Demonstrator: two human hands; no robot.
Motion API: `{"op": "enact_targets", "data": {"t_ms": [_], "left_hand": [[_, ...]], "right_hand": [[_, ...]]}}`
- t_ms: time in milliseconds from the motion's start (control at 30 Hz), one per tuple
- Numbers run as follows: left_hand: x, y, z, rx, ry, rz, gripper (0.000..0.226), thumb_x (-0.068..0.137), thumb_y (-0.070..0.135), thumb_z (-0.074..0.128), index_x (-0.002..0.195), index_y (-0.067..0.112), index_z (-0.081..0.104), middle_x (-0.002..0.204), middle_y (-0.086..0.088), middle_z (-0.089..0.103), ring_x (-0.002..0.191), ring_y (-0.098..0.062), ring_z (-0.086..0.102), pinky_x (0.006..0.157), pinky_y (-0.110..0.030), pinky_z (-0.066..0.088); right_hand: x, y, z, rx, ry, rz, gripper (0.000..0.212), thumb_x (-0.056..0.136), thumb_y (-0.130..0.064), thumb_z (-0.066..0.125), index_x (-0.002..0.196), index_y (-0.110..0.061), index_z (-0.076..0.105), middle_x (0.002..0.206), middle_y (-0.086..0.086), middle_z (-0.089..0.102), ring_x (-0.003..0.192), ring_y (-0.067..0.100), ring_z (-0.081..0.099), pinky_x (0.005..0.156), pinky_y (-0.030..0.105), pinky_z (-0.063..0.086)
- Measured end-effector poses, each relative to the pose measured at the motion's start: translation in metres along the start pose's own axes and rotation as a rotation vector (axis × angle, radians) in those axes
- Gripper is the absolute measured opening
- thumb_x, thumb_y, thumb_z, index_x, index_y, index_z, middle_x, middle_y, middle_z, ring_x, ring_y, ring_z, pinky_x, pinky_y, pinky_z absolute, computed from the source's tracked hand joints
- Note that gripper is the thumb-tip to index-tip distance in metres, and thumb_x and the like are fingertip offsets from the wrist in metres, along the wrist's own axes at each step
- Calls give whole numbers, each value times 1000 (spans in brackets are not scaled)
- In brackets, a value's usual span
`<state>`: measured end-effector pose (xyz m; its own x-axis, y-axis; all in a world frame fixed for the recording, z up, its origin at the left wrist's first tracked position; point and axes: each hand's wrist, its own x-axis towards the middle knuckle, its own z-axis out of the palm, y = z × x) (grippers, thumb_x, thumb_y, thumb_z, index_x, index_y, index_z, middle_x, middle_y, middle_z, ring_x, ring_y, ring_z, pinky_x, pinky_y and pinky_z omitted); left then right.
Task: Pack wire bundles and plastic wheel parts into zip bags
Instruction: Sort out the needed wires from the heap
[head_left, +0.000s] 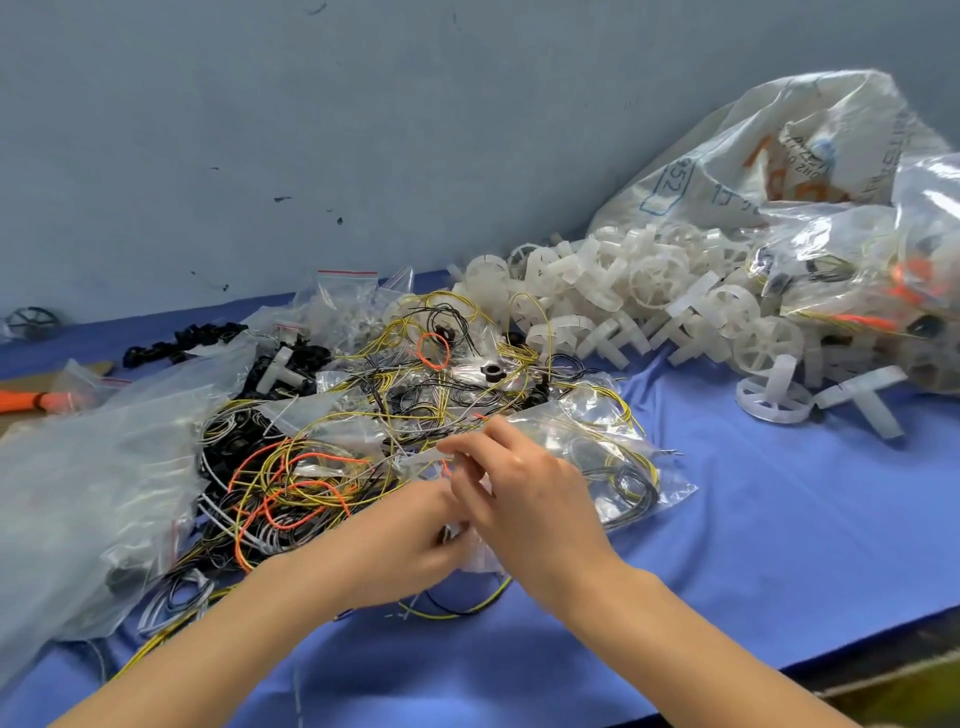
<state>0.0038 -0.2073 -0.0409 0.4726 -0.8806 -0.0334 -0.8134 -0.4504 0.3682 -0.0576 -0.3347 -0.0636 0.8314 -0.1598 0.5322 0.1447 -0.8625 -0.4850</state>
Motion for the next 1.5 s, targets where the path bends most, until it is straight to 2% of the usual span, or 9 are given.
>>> {"op": "enact_targets", "data": {"t_ms": [133, 267, 367, 567, 833, 1000, 1167, 1333, 1500], "left_hand": [[-32, -31, 6, -6, 101, 61, 27, 101, 38, 46, 95, 28, 70, 93, 13, 63, 92, -3, 55, 89, -27, 42], [-53, -55, 12, -91, 222, 33, 34, 100, 50, 41, 95, 32, 69, 93, 18, 63, 94, -2, 59, 84, -22, 44], [-60, -64, 11, -152, 306, 0, 31, 100, 51, 41, 94, 37, 67, 89, 20, 62, 89, -2, 60, 77, -17, 43], [-63, -76, 4, -174, 419, -33, 26, 100, 49, 42, 96, 41, 66, 93, 21, 66, 93, -3, 64, 79, -19, 45], [-75, -90, -15, -188, 553, -101, 26, 96, 46, 47, 92, 35, 70, 93, 19, 69, 94, -3, 65, 79, -20, 47], [-100, -127, -39, -328, 767, -347, 18, 98, 32, 53, 96, 36, 70, 91, 21, 72, 88, 6, 66, 73, -7, 46], [-113, -149, -32, -338, 727, -519, 19, 99, 22, 54, 100, 36, 66, 93, 9, 72, 92, -9, 67, 81, -28, 50], [-111, -147, -24, -140, 663, -517, 19, 98, 23, 53, 109, 32, 65, 98, 16, 67, 87, 1, 60, 73, -18, 42], [-90, -119, -26, -128, 762, -386, 22, 99, 21, 51, 111, 35, 64, 107, 23, 63, 98, 8, 55, 77, -9, 39]], "right_hand": [[2, 2, 7, -12, -92, 9, 22, 97, -32, 51, 112, -34, 67, 99, -9, 59, 83, 19, 63, 65, 36, 49], [3, 4, 13, -18, -184, -13, 22, 95, -35, 48, 104, -34, 68, 92, -11, 58, 82, 15, 60, 68, 34, 49], [3, 6, 18, -51, -217, -57, 24, 91, -42, 43, 96, -34, 65, 77, -16, 47, 71, 6, 49, 62, 28, 37], [5, 4, 21, -142, -215, -135, 44, 91, -60, 23, 65, -29, 43, 58, -10, 33, 57, 11, 38, 47, 27, 24], [11, 8, 23, -295, -91, -267, 53, 100, -46, 35, 52, -23, 43, 50, -9, 41, 48, 14, 50, 36, 24, 32], [11, 14, 29, -331, -87, -190, 57, 102, -46, 29, 56, -19, 48, 51, -5, 46, 44, 17, 47, 40, 28, 39], [11, 9, 30, -259, -42, -144, 48, 100, -35, 51, 55, -22, 38, 48, -5, 38, 45, 19, 34, 41, 32, 41], [12, 7, 29, -223, 2, -84, 49, 98, -33, 53, 54, -23, 34, 46, -5, 41, 43, 24, 41, 41, 30, 35], [16, 11, 29, -265, -154, -30, 50, 101, -45, 38, 58, -20, 39, 46, -2, 37, 48, 24, 45, 45, 28, 28]]}}
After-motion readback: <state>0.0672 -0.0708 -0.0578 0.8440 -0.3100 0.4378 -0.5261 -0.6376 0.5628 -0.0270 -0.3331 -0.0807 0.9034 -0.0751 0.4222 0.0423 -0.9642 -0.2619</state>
